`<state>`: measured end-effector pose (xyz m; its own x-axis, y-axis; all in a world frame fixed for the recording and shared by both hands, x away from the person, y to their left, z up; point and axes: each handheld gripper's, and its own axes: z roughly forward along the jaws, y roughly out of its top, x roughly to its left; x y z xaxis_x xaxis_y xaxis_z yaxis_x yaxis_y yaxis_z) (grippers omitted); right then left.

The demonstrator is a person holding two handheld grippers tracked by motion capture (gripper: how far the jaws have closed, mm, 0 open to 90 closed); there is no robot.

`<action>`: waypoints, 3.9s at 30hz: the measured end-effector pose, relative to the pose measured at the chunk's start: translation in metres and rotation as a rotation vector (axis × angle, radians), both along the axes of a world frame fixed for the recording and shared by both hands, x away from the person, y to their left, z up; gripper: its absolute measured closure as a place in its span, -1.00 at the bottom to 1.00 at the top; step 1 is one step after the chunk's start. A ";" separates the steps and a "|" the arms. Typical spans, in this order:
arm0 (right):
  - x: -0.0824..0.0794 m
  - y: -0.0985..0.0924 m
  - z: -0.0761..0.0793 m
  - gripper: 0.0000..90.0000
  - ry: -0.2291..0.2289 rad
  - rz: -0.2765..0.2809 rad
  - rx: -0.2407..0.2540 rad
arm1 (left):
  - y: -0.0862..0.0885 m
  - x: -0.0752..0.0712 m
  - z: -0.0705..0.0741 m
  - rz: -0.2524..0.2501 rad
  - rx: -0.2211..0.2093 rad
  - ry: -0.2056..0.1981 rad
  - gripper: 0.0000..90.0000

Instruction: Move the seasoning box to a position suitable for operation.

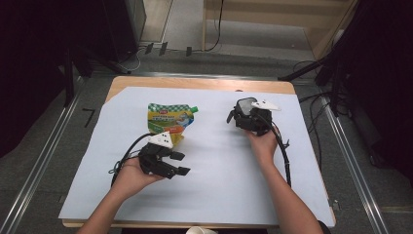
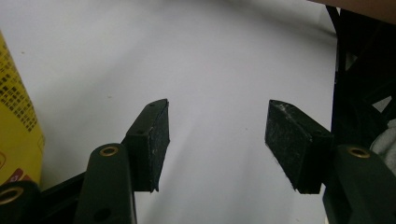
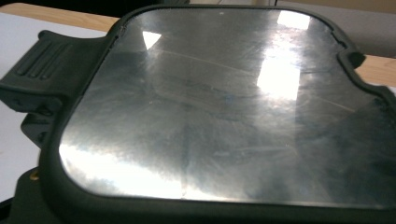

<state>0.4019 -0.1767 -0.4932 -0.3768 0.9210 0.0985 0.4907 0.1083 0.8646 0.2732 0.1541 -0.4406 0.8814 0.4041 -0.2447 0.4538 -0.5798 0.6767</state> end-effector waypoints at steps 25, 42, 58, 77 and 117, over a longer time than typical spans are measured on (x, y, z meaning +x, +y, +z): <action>-0.063 0.004 0.016 -0.66 0.006 0.110 0.001 | -0.014 0.022 -0.002 -0.046 -0.015 0.029 -0.12; -0.103 0.012 0.019 -0.65 0.013 0.178 0.006 | -0.014 0.028 -0.003 -0.053 -0.018 0.036 -0.08; -0.108 0.035 0.009 -0.65 0.025 0.271 -0.026 | -0.013 0.027 -0.002 -0.054 -0.018 0.025 -0.10; -0.116 0.067 -0.005 -0.65 0.046 0.371 -0.023 | -0.012 0.027 -0.002 -0.051 -0.025 0.023 -0.10; -0.151 0.036 0.009 -0.43 0.141 0.459 -0.042 | -0.014 0.027 -0.005 -0.043 -0.014 0.027 0.00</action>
